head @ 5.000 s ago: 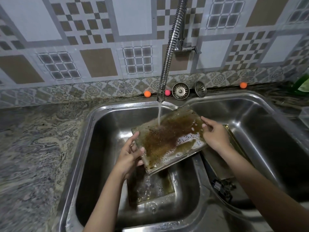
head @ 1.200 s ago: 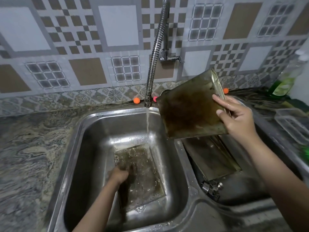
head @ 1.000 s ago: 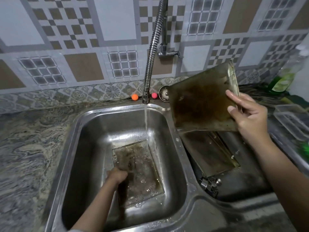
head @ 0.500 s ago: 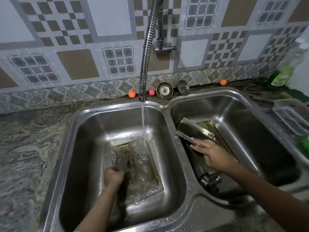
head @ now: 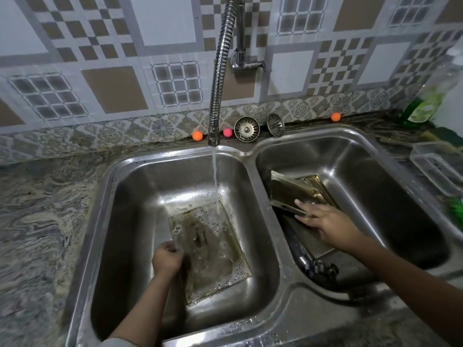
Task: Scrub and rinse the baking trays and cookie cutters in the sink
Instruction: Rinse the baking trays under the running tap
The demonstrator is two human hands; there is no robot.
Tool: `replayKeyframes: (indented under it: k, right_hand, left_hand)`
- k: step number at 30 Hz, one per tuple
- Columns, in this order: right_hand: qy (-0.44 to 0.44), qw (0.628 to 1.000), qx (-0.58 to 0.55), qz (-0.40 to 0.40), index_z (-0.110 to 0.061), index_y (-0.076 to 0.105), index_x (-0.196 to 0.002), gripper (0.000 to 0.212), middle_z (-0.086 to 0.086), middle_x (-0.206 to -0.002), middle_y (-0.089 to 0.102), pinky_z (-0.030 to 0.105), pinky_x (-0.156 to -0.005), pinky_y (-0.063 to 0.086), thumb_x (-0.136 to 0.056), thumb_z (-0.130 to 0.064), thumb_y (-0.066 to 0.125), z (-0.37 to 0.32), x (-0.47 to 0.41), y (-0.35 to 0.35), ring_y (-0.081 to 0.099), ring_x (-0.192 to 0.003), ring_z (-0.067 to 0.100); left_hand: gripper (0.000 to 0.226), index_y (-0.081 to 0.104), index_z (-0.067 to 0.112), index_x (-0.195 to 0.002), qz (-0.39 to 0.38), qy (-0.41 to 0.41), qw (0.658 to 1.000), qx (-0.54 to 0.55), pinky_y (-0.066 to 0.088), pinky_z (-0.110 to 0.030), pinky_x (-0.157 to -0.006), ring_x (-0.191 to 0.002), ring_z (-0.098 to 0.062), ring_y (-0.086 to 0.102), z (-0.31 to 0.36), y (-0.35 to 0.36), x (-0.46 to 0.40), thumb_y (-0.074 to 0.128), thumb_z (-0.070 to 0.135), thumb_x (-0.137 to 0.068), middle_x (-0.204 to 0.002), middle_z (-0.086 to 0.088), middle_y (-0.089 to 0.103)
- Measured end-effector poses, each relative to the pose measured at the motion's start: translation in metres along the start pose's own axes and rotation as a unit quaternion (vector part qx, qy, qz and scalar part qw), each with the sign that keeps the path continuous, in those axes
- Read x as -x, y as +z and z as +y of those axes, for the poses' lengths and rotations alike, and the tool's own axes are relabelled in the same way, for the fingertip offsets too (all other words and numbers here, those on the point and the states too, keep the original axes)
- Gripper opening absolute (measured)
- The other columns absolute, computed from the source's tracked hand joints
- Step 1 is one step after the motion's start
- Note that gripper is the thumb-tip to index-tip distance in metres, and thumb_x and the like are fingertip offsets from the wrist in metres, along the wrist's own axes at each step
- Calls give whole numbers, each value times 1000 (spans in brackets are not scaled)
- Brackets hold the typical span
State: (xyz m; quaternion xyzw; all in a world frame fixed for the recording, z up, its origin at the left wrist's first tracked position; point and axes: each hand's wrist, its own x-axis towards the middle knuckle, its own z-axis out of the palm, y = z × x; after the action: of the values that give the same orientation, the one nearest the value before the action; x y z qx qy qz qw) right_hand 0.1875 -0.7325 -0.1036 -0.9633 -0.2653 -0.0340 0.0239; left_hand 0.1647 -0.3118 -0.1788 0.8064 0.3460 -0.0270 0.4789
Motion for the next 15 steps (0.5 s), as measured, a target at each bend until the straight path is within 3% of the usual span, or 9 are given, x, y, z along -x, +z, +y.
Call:
replayKeyframes:
  k: [2,5,7,11,15]
  right_hand:
    - [6,998,53,-42,-34,67,-114,76,-7,-145,35,51,-82,53,-50,3,80,5,8,-16,59,-117,22]
    - [0,984,100,-150,-45,41,-137,69,-15,-152,-5,51,-108,28,-83,-6,58,14,19,-22,21,-144,17]
    - [40,968,89,-231,-49,28,-141,62,-17,-152,-15,47,-114,17,-94,-12,46,18,21,-21,5,-146,15]
    - [121,966,-55,-220,-47,55,-124,41,-10,-158,1,45,-115,15,-89,-27,61,18,18,-8,8,-146,17]
    - [222,926,-268,-144,-44,67,-97,39,3,-154,25,29,-113,18,-72,-17,80,13,14,1,23,-142,20]
  left_hand:
    - [32,65,11,-106,-12,19,1000,8,47,-32,-74,-84,-30,63,0,2,2,62,-2,-76,-95,-11,68]
    - [38,66,15,-111,-37,34,999,-6,49,-32,-77,-86,-27,65,-1,4,1,63,-1,-77,-105,-9,70]
    - [39,66,15,-112,-41,32,998,-19,49,-33,-78,-88,-29,65,1,4,2,62,-1,-77,-105,-10,70]
    - [39,67,14,-115,-43,51,997,-42,49,-33,-77,-88,-29,65,2,2,4,57,-1,-81,-106,-12,71]
    - [39,68,13,-115,-43,59,995,-64,44,-21,-55,-63,-16,54,2,1,4,60,-3,-80,-102,-13,72]
